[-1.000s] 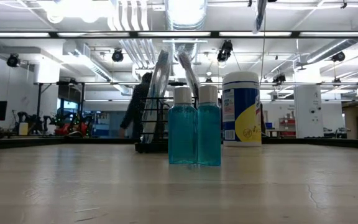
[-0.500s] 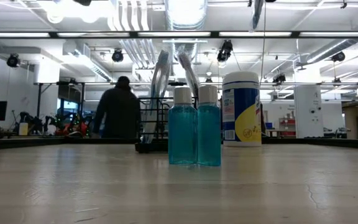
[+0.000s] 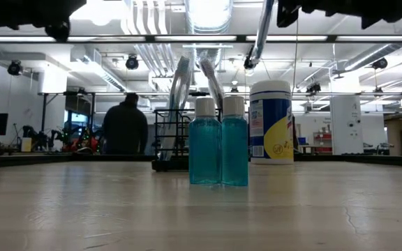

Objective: Pick & Place toothbrushing station
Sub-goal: Put the blue toothbrush into the black wire organizer

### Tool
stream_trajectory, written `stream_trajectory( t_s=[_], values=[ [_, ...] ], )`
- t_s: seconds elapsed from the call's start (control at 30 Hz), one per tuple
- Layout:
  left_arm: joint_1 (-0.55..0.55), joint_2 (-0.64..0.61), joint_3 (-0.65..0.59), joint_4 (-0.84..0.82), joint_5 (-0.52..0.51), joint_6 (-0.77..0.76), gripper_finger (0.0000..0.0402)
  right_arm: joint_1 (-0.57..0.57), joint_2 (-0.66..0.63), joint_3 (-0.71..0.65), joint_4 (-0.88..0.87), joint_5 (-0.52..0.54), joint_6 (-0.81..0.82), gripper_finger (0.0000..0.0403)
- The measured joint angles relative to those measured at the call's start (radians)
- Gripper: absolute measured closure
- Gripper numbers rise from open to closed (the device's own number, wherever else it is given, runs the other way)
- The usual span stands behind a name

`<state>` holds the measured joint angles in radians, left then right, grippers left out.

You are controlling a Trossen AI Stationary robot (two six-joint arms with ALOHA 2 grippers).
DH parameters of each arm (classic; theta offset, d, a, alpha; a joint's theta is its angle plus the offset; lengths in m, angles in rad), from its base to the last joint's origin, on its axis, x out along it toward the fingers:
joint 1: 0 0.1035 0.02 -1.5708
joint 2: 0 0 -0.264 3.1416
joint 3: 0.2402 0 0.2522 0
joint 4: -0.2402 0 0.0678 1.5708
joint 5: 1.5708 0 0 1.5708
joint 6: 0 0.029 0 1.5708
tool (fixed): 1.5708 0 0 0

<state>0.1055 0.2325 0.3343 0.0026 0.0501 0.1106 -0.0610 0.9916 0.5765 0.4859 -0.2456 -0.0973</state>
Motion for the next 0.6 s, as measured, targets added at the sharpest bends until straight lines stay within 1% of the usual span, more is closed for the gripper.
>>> stream_trajectory(
  t_s=[0.17,0.37,0.6],
  values=[
    [0.000,-0.061,-0.025,-0.047,0.000,0.010,0.0399,-0.021,0.072,-0.049,0.100,-0.009,0.015,0.0390],
    [0.000,-0.085,-0.077,-0.023,0.001,-0.005,0.0398,-0.042,0.185,-0.088,0.287,0.072,0.015,0.0390],
    [0.000,-0.085,-0.095,-0.021,0.000,-0.006,0.0397,-0.050,0.312,-0.029,0.276,0.091,0.027,0.0390]
  ],
)
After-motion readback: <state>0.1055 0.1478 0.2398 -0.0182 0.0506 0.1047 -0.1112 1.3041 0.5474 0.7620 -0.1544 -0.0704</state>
